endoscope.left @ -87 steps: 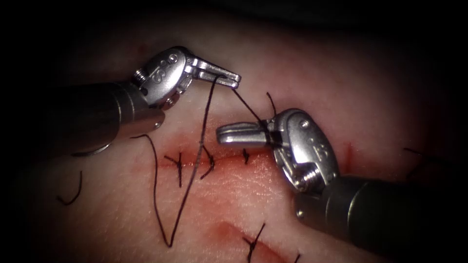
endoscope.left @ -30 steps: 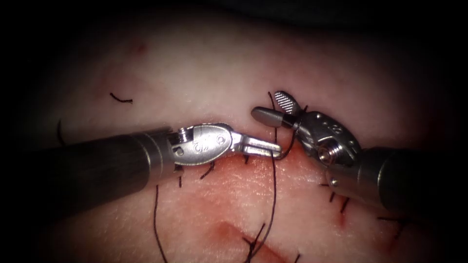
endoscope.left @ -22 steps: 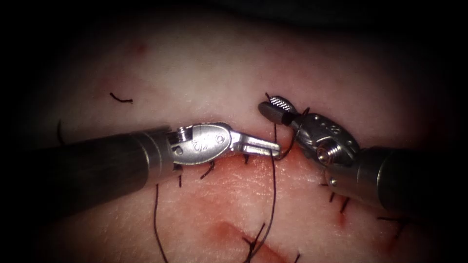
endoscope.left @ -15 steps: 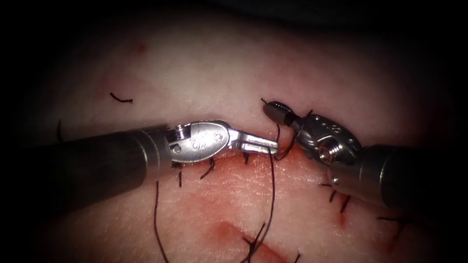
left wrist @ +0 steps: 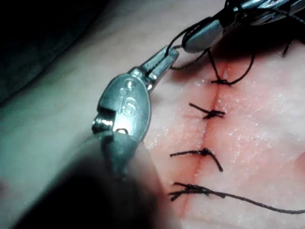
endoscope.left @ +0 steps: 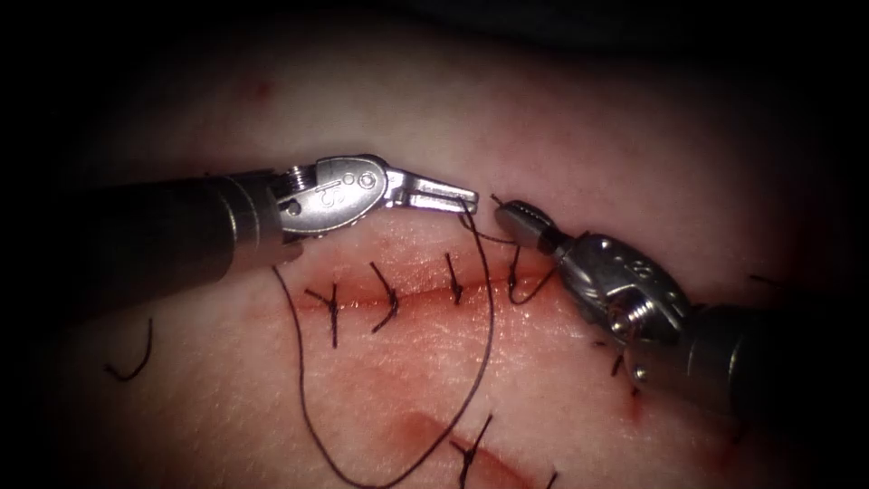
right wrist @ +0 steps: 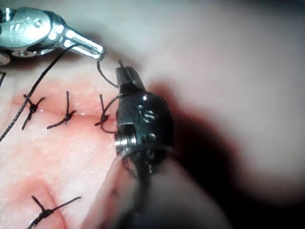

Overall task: Wound Closure
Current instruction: Move the right arm down and the left arm up to tension the knot.

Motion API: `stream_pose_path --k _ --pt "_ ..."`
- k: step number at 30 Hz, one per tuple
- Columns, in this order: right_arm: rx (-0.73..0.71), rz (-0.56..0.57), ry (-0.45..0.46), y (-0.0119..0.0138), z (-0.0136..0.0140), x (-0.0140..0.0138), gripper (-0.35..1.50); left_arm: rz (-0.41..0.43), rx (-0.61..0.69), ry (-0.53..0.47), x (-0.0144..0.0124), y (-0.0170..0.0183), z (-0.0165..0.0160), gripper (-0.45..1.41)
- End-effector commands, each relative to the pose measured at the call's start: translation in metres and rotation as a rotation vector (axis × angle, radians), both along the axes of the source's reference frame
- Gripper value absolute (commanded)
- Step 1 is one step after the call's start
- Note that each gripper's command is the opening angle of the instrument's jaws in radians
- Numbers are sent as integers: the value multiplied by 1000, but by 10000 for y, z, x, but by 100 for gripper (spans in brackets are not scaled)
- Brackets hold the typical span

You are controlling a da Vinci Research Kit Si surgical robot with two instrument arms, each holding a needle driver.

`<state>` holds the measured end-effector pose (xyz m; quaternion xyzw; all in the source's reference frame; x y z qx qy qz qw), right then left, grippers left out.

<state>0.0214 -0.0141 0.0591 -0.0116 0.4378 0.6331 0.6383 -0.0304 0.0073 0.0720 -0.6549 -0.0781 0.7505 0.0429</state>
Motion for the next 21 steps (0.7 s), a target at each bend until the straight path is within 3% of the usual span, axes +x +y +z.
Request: stream_pose_path --k 1,9,13,21 --pt "-18 -7 9 -8 3 8 -35 -7 -2 9 -4 12 10 -45" --pt "-102 -15 12 -34 -3 2 -35 -29 26 49 6 59 51 -45" --pt "-127 -27 3 -59 10 1 -35 -48 45 66 9 95 78 -45" --pt "-133 -48 -24 -79 25 -8 -35 -64 72 74 15 135 101 -45"
